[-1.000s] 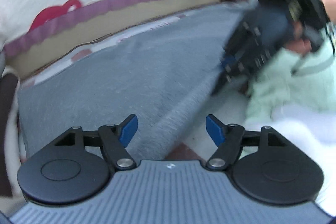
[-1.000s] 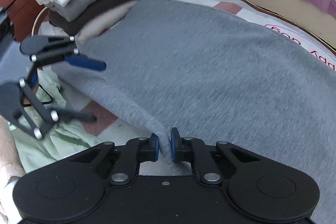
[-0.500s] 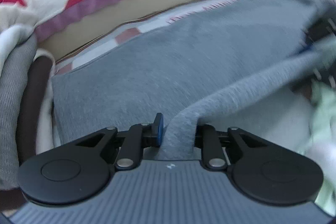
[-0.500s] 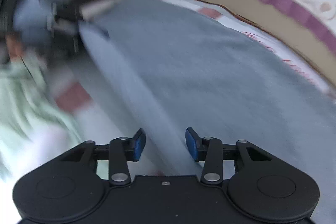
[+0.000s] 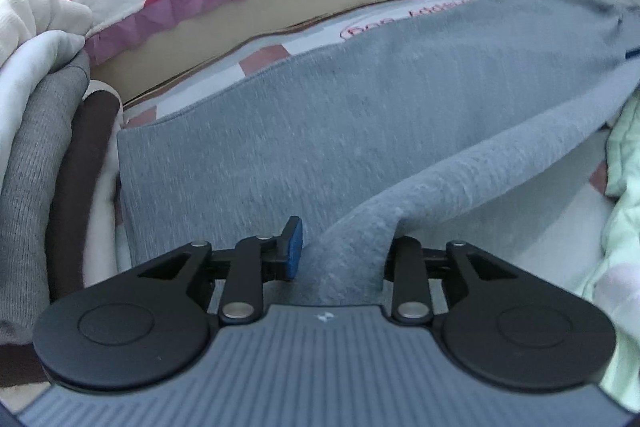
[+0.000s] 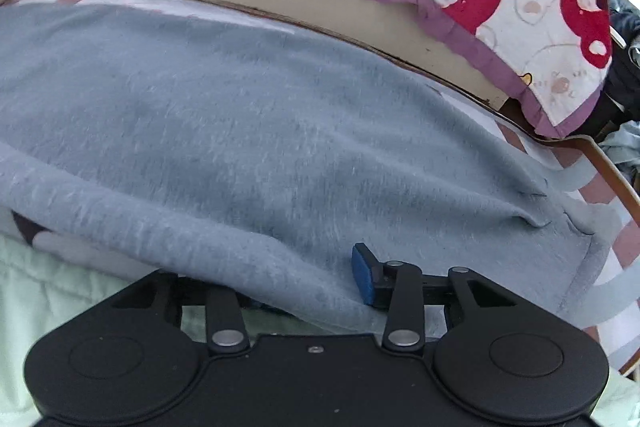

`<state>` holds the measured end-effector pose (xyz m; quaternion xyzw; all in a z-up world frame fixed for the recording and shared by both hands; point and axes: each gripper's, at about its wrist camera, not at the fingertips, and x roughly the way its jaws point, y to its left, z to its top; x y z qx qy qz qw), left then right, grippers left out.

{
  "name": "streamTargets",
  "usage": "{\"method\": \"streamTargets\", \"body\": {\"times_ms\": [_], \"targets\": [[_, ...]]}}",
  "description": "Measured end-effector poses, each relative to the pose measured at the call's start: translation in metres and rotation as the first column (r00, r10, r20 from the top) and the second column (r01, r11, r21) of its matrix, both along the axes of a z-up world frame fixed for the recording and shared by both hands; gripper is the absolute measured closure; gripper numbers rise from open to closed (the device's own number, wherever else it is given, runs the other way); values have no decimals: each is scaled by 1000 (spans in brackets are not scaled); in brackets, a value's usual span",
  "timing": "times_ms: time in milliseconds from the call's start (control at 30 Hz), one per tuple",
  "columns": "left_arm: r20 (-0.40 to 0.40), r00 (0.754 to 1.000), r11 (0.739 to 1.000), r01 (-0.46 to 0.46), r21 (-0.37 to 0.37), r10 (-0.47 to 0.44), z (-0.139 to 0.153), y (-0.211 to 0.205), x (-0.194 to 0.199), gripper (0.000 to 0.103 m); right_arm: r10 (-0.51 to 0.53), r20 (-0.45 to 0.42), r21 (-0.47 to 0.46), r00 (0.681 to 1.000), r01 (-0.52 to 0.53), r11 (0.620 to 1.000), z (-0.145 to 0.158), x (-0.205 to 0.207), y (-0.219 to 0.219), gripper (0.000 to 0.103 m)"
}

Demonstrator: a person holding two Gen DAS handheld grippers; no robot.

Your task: Fold clothes

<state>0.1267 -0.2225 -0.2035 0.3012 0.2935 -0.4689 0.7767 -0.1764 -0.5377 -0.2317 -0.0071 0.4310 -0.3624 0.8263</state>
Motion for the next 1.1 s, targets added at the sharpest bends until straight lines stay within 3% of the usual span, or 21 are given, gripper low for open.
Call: {"method": "streamTargets", "body": {"times_ms": [67,133,200,267,333,400,433,467,600,733,833,967,1033,1100], "targets": [[32,1000,1000,0,27,-1,-2,3,-2,59,-6,28,-18,1000,6,1000,-1,1,0,59],[65,998,998,0,55,-3,-5,7,-2,48,-66,138,6,988,66,998,4,-10,-3,59],[74,997,999,-10,51,6,-4,10,1,47,-151,272,74,950,136,988,9,-28,-13,59],[44,999,999,-23,32,22,-1,11,3,55,-187,298,95,936,166,982,10,-38,-19,59],[47,999,1000,-7,29,6,1,9,-3,82,-125,257,28,958,122,992,10,-38,-14,59],[53,999,1000,11,27,-12,2,7,-9,89,-67,210,-14,975,71,997,7,-34,-13,64],[64,998,1000,10,26,-12,1,6,-11,91,-39,186,-29,982,45,999,5,-32,-13,78],[76,997,1000,8,24,-10,1,6,-13,92,-16,165,-39,986,23,999,4,-29,-15,86],[87,996,1000,-17,0,16,5,9,-19,95,27,124,-36,992,-23,999,13,-19,-25,94],[29,998,994,-61,-95,64,41,33,-32,95,78,144,22,987,-82,996,50,-56,0,96],[18,992,987,-122,-105,124,47,49,-45,95,42,163,55,986,-52,997,72,-76,21,96],[-28,980,978,-198,-63,196,16,50,-46,88,43,106,32,993,-46,998,60,-68,21,96],[60,983,985,-174,0,173,3,41,-48,75,33,69,59,997,-37,998,41,-59,11,96],[204,966,983,-174,57,159,-5,36,-54,68,14,74,74,997,-19,997,30,-56,7,96]]}}
